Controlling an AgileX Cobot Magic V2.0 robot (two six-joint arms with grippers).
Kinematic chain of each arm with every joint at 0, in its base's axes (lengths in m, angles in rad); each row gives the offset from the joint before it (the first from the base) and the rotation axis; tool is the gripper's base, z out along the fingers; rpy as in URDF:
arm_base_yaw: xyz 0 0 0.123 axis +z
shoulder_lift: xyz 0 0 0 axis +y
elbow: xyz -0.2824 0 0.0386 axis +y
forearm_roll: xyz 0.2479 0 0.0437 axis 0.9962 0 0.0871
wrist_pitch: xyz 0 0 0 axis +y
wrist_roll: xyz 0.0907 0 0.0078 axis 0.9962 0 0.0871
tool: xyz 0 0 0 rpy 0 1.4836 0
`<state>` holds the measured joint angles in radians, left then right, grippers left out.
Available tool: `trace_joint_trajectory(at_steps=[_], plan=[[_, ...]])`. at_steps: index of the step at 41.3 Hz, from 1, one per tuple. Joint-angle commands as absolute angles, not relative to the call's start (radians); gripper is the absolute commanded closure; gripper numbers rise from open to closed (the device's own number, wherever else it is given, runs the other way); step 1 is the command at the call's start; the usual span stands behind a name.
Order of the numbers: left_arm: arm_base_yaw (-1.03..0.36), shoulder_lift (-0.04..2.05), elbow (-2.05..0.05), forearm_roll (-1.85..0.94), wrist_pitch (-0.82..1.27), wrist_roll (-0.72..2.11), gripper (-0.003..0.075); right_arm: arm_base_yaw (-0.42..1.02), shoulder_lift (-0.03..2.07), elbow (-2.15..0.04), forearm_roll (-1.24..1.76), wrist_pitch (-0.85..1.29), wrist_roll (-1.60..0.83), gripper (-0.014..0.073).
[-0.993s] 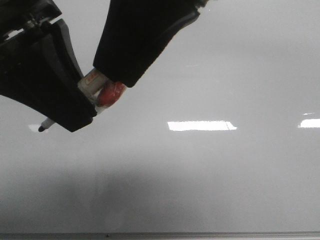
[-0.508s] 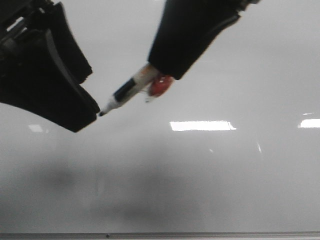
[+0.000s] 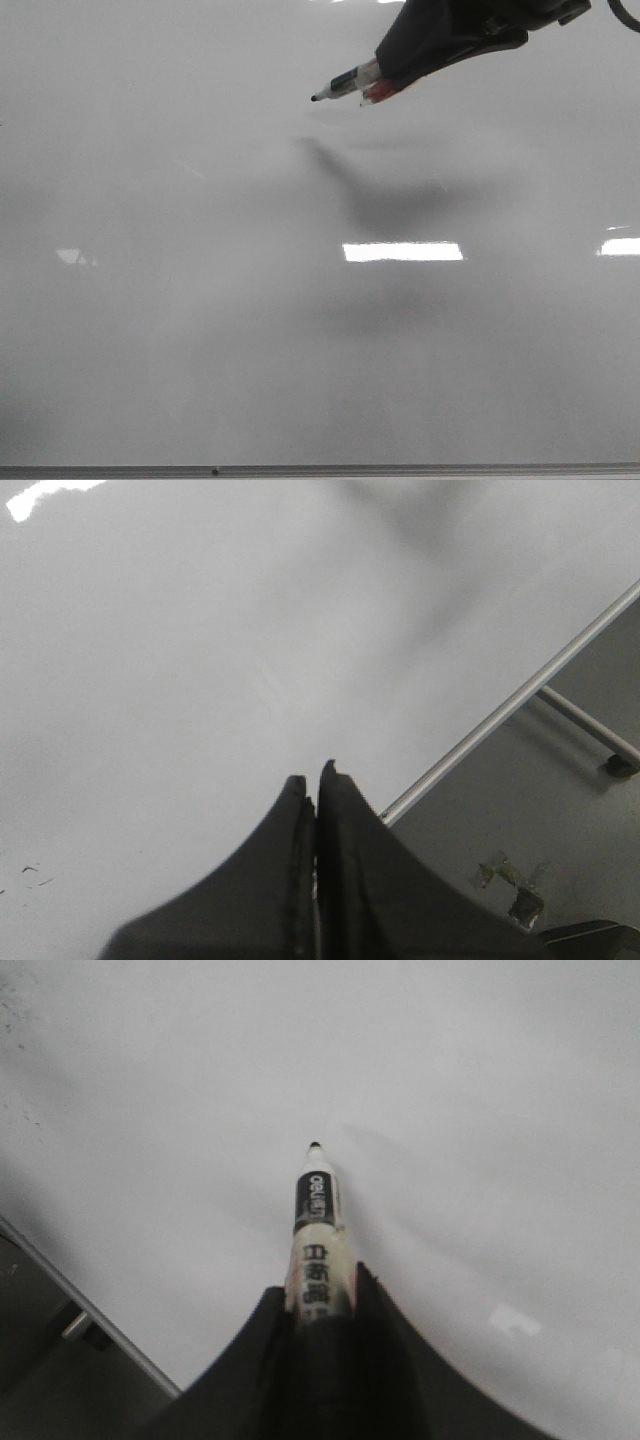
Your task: Write number 9 on whiteboard
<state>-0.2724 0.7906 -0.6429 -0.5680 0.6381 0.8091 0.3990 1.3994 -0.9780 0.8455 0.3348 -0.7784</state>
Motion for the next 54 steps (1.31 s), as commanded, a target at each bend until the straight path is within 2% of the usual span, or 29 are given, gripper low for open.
trace_joint_trajectory(at_steps=[1,12,20,29,40,54], plan=[[-0.270,0.775,-0.669,-0.611,0.572,0.798,0.0739,0.393,1.409,-1.033,0.878,0.258,-0.792,0.0661],[-0.270,0.775,-0.669,-0.632,0.580,0.798,0.0739,0.438,1.567,-1.179,0.892,0.284,-0.792,0.0661],[-0.270,0.775,-0.669,-0.632,0.580,0.798,0.0739,0.453,1.652,-1.185,0.890,0.368,-0.795,0.0661],[-0.270,0.775,-0.669,-0.630,0.580,0.800,0.0739,0.385,1.594,-1.117,0.890,0.347,-0.794,0.0661],[-0.270,0.779,-0.669,-0.630,0.574,0.800,0.0739,0.352,1.504,-1.149,0.890,0.343,-0.795,0.0661],[-0.270,0.779,-0.669,-0.630,0.572,0.800,0.0739,0.354,1.553,-1.139,0.879,0.388,-0.795,0.0652]])
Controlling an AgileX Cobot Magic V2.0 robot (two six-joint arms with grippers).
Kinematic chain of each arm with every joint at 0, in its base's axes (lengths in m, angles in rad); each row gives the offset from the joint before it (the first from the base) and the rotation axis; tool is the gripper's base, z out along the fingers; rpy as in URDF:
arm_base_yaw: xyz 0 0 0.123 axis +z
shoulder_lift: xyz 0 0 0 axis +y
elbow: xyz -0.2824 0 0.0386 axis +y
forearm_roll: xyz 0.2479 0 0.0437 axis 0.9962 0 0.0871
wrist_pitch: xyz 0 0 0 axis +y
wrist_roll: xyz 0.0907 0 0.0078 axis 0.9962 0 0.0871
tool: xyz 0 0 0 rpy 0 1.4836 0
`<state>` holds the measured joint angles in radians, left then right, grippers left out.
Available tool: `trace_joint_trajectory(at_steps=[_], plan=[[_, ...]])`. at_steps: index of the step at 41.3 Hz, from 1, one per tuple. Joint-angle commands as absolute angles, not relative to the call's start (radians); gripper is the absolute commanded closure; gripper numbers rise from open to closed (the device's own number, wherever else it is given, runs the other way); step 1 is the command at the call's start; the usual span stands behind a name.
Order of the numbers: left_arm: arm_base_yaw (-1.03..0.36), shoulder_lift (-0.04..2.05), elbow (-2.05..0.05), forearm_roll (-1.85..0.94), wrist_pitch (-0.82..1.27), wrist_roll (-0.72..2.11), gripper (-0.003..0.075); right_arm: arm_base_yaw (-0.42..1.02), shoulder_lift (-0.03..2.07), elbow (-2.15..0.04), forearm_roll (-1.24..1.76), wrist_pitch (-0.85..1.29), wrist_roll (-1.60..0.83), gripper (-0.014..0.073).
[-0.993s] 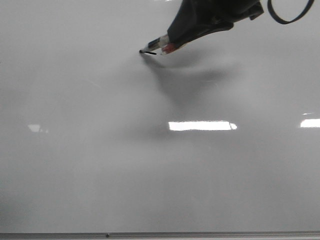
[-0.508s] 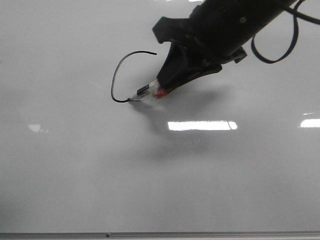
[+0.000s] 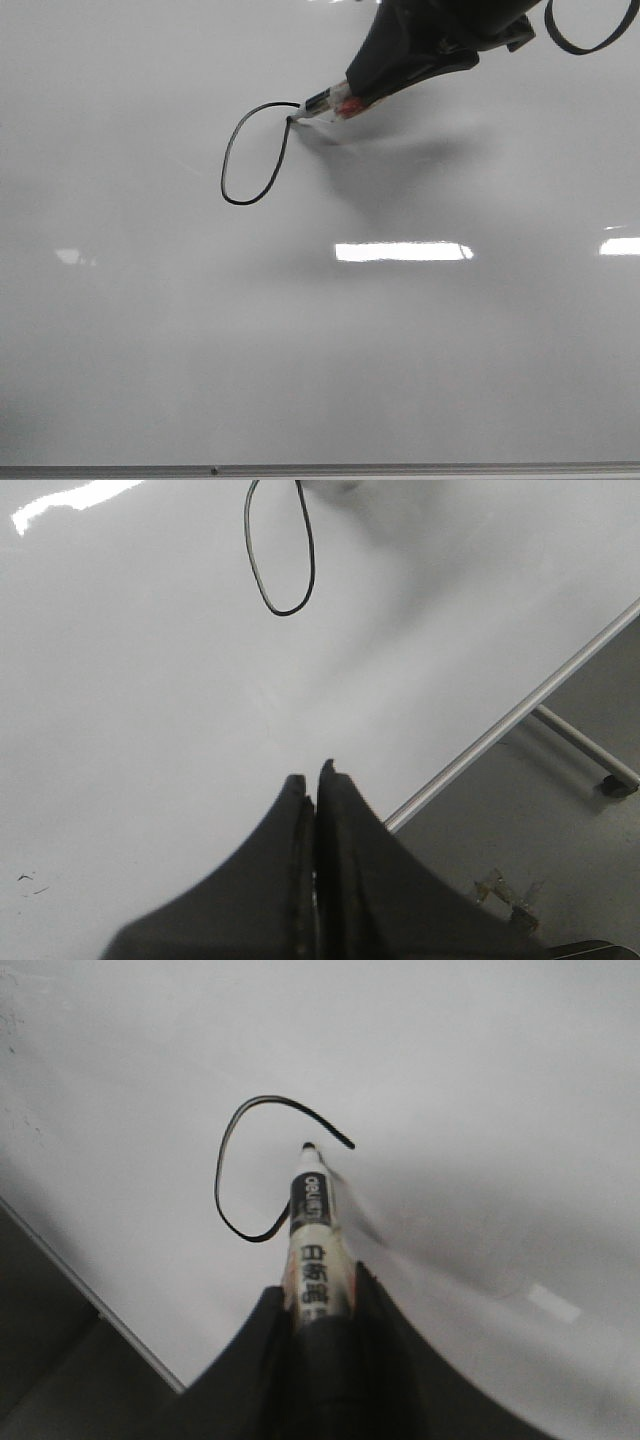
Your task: Write number 9 on whiteboard
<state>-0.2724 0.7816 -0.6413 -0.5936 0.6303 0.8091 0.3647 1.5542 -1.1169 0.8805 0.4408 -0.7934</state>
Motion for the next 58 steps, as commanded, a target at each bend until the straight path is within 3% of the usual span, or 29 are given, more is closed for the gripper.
trace_joint_trajectory(at_steps=[1,14,22,25,32,35,38,47,58], plan=[[-0.270,0.779,-0.669,-0.630,0.572,0.800,0.0739,0.354,1.559,-1.133,0.875,0.392,-0.795,0.0652],[-0.270,0.779,-0.669,-0.630,0.572,0.800,0.0739,0.403,1.658,-0.987,0.827,0.354,-0.795,0.0652],[-0.270,0.779,-0.669,-0.608,0.611,0.810,0.0719,0.436,1.605,-0.983,0.823,0.408,-0.854,0.0652],[-0.270,0.779,-0.669,-0.581,0.655,0.822,0.0627,0.469,1.550,-0.983,0.823,0.459,-0.933,0.0652],[-0.281,0.830,-0.689,-0.570,0.674,0.894,0.0207,0.563,1.433,-0.984,0.823,0.523,-1.207,0.0652],[-0.328,0.885,-0.709,-0.570,0.675,0.965,0.0139,0.605,1.407,-0.984,0.823,0.522,-1.321,0.0652],[-0.418,0.951,-0.731,-0.562,0.655,1.010,0.0167,0.641,1.388,-0.984,0.823,0.523,-1.403,0.0652],[-0.613,1.047,-0.771,-0.411,0.587,1.014,0.0351,0.713,1.350,-0.984,0.824,0.532,-1.417,0.0652],[-0.676,1.060,-0.771,-0.408,0.563,1.016,0.0389,0.779,1.312,-1.009,0.824,0.552,-1.418,0.0652]])
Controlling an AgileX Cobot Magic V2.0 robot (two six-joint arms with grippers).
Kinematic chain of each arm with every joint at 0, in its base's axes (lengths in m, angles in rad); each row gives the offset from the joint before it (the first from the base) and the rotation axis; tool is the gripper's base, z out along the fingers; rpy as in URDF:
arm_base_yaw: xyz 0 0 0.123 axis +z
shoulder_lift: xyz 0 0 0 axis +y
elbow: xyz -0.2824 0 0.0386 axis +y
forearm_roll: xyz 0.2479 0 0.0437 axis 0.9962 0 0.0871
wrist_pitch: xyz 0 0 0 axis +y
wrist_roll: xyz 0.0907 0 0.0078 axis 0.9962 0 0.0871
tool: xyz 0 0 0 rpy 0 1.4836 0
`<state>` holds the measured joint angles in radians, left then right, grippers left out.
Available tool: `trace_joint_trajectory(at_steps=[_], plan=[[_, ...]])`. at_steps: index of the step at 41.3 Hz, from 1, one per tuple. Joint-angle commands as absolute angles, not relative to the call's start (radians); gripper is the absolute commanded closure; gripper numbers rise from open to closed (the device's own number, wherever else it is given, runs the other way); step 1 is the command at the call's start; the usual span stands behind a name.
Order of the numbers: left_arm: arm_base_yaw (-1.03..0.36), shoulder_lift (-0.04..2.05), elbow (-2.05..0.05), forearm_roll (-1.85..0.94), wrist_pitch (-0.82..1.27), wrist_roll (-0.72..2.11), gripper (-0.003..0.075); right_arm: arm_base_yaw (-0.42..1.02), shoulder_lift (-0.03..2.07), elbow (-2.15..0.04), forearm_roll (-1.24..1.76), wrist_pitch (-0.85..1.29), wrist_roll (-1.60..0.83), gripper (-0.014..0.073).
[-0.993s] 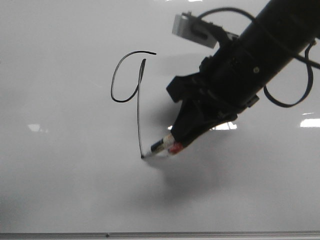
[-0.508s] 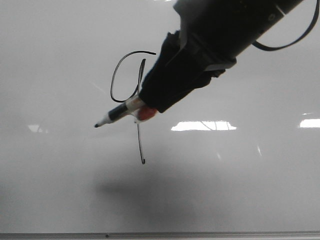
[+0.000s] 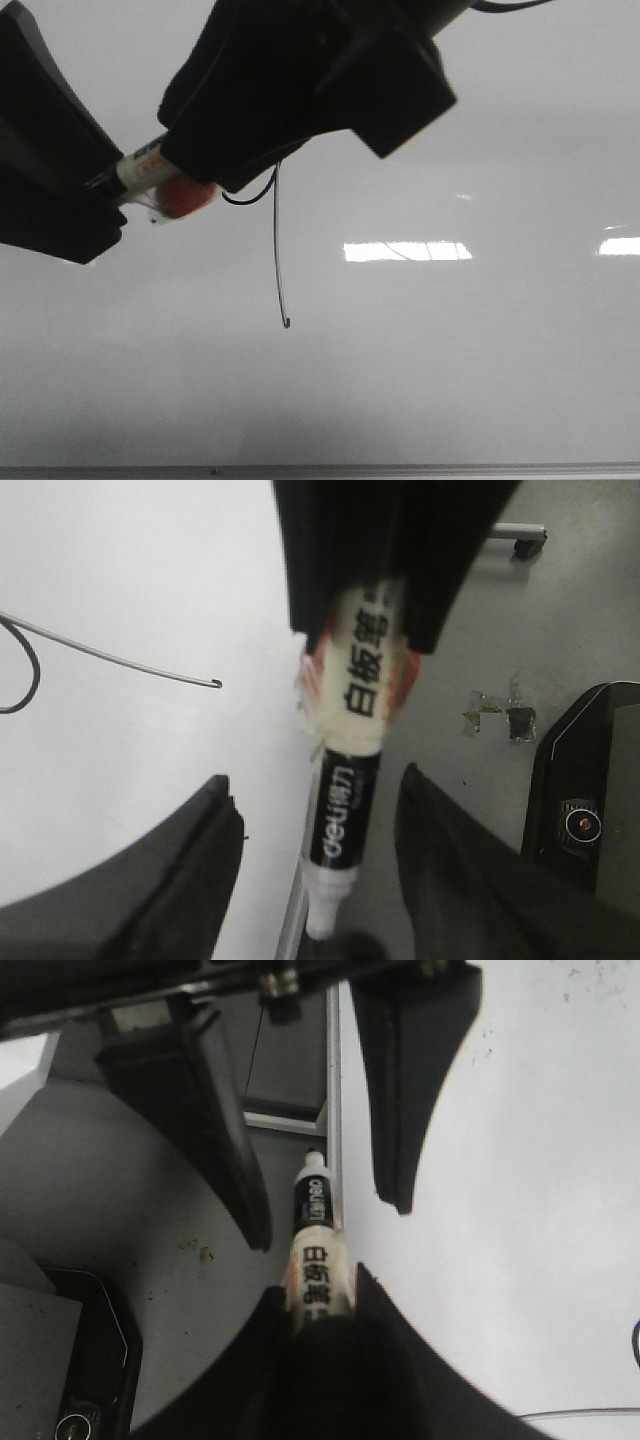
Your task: Write number 9 on whiteboard
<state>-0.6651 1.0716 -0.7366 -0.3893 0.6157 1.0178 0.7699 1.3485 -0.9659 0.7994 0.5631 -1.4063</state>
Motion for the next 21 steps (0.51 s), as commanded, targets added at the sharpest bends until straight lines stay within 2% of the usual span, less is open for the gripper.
trace_joint_trajectory(at_steps=[1,10,16,19,21], plan=[[-0.676,1.060,-0.771,-0.411,0.563,1.016,0.0395,0.783,1.312,-1.012,0.824,0.554,-1.418,0.0652],[-0.676,1.060,-0.771,-0.418,0.565,1.016,0.0575,0.788,1.316,-1.015,0.823,0.531,-1.418,0.0652],[-0.676,1.060,-0.771,-0.418,0.565,1.016,0.0597,0.788,1.322,-1.015,0.823,0.515,-1.418,0.0647],[-0.676,1.060,-0.771,-0.418,0.565,1.016,0.0597,0.788,1.336,-1.015,0.823,0.516,-1.418,0.0582],[-0.676,1.060,-0.771,-0.418,0.565,1.016,0.0597,0.788,1.346,-1.015,0.824,0.516,-1.418,0.0468]])
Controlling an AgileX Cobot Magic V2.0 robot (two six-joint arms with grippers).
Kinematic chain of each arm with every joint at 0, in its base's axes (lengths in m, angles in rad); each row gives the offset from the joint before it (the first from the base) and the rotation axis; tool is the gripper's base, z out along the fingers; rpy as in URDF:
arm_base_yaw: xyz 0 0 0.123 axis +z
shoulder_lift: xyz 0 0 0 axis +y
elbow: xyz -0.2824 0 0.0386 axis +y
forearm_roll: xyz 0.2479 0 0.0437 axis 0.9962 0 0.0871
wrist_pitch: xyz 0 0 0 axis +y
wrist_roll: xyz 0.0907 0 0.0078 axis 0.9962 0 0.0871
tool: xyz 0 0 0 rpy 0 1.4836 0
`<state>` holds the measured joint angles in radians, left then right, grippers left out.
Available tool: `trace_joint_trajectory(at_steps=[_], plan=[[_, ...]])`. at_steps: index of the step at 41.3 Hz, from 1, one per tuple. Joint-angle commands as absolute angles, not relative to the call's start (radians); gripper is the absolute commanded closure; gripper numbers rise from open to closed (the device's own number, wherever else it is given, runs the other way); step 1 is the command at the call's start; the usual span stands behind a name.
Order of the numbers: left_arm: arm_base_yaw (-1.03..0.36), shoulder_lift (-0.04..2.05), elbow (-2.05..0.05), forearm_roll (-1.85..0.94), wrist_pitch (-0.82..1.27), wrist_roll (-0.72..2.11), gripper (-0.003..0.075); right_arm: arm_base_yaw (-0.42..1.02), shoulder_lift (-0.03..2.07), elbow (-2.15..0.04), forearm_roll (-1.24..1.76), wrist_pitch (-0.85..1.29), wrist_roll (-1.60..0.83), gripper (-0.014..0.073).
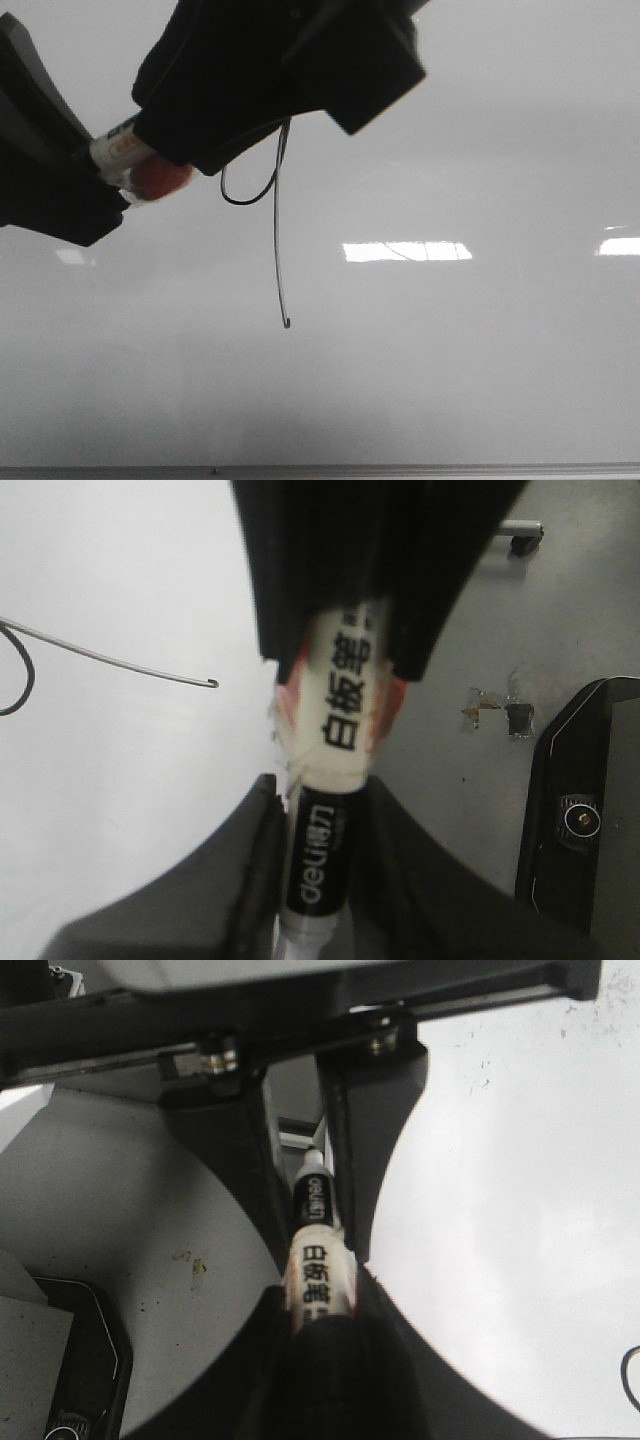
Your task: Write number 9 on whiteboard
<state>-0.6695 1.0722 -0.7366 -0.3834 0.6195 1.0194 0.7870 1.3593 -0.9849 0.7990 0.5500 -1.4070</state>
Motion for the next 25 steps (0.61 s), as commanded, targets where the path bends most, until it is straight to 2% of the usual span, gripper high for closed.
trace_joint_trajectory(at_steps=[1,5,8,12,16,22,25], plan=[[-0.676,1.060,-0.771,-0.418,0.565,1.016,0.0597,0.788,1.349,-1.015,0.824,0.515,-1.418,0.0393],[-0.676,1.060,-0.771,-0.418,0.565,1.016,0.0638,0.788,1.345,-1.016,0.871,0.483,-1.399,0.0088],[-0.676,1.060,-0.771,-0.418,0.565,1.016,0.0688,0.788,1.320,-1.017,0.890,0.441,-1.372,0.0003],[-0.674,1.060,-0.771,-0.418,0.565,1.014,0.0733,0.770,1.245,-1.017,0.890,0.435,-1.335,0.0001],[-0.638,1.060,-0.771,-0.418,0.565,0.953,0.0739,0.703,1.130,-0.986,0.889,0.454,-1.262,0.0002],[-0.494,1.060,-0.771,-0.418,0.563,0.765,0.0739,0.524,0.875,-0.775,0.888,0.416,-1.166,0.0007],[-0.377,1.060,-0.771,-0.418,0.559,0.649,0.0739,0.417,0.712,-0.634,0.888,0.378,-1.082,0.0115]])
